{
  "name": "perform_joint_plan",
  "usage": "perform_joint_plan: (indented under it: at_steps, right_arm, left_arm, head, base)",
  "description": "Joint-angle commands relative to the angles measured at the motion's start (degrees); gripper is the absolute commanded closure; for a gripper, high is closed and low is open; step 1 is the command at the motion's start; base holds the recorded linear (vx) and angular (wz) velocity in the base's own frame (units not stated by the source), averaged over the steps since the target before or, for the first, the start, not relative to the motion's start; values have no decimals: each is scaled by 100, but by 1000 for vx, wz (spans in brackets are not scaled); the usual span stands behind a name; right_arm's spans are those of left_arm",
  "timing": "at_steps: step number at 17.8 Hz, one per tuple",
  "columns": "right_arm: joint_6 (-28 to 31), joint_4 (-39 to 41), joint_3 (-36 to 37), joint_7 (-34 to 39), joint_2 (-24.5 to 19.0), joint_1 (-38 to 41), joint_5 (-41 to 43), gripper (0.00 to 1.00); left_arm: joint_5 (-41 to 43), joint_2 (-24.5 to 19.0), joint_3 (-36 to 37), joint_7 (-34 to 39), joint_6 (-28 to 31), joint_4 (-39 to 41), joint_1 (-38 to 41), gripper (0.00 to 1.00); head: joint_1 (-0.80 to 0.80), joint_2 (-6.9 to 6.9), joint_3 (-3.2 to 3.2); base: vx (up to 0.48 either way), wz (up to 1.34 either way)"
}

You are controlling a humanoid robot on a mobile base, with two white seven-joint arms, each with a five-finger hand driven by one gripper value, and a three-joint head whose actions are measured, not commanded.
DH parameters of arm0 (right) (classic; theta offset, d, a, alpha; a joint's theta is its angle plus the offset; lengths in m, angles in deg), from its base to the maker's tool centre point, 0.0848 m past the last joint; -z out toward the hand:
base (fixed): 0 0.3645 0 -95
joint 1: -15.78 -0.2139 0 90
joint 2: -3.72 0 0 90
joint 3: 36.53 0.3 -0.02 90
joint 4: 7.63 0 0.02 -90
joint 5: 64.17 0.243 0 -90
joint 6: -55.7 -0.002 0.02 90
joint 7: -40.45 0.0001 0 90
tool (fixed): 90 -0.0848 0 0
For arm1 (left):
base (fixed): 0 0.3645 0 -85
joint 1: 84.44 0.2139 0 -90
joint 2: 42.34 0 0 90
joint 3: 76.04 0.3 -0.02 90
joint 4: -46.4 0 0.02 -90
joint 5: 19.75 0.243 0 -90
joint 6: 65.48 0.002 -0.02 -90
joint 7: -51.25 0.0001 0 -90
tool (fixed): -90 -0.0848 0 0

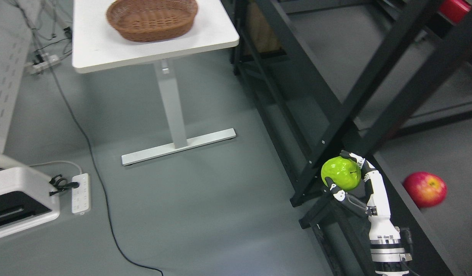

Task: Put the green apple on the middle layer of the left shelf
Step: 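Carry the held green apple while turning toward the black shelf, then lower the green apple onto the shelf tray near the strawberries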

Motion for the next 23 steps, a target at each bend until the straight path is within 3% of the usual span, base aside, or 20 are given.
perform_joint_plan:
  at_steps: [1,14,23]
  right_arm:
    - [48,30,167,7,100,-74,15,100]
    - [109,21,141,15,100,-48,15,100]
    - [180,3,132,15,100,-48,6,100]
  left_arm:
    - [0,-100,0,0,23,0,0,0]
    - [0,-100,0,0,14,0,0,0]
    - [0,-100,0,0,14,0,0,0]
  head:
    - [0,0,0]
    - [0,0,0]
    - [0,-2,0]
  base:
    - [-141,-847]
    - [-30,-996]
    - [115,-475]
